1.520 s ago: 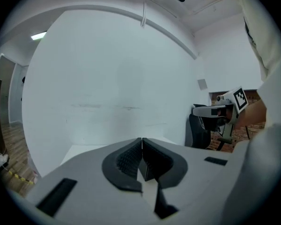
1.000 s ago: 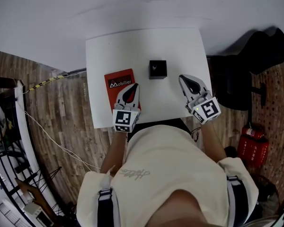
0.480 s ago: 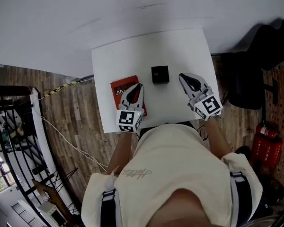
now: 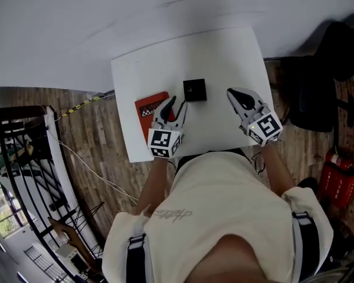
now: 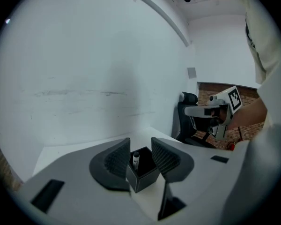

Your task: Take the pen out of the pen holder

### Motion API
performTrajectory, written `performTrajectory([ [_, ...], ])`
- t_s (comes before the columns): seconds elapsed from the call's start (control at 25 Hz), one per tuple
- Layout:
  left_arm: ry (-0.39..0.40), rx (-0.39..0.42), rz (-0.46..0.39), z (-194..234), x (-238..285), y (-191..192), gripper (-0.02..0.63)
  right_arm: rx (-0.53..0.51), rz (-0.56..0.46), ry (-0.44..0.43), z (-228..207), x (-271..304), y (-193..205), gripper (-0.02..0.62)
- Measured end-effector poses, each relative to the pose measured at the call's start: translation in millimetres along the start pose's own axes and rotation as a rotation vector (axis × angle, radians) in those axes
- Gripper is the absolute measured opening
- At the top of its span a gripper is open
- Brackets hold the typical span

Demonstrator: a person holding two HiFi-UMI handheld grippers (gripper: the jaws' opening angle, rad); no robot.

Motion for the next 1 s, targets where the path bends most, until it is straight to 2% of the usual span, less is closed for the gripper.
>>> performTrajectory([
  [0.32, 0.008, 0.056, 0.074, 3.4, 34.3, 20.3, 0.14, -0.01, 0.015, -0.007, -10.6, -6.6, 2.9, 0.008],
  [0.56, 0.022, 0.05, 0.108, 6.5, 54.5, 32.4, 0.14, 0.013, 0.027, 0.004, -19.4, -7.7, 8.7, 0.008],
  [0.76, 0.027, 0.013, 0.138, 9.3, 68.0, 45.5, 0.14, 0.02, 0.041, 0.01, -23.3, -12.7, 12.7, 0.008],
  [1.0, 0.039, 0.03, 0.149, 7.5, 79.5, 48.9, 0.139, 0.039, 0.065, 0.027, -33.1, -17.5, 21.5, 0.008],
])
Point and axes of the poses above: the fingertips, and each gripper's own axes: x forward along the fingers, z to its left, y out of its underside, the point moved 5 cm from there along -x, backward along the fingers, and after that the axes turned 7 degrees about x, right-handed, at the moved point
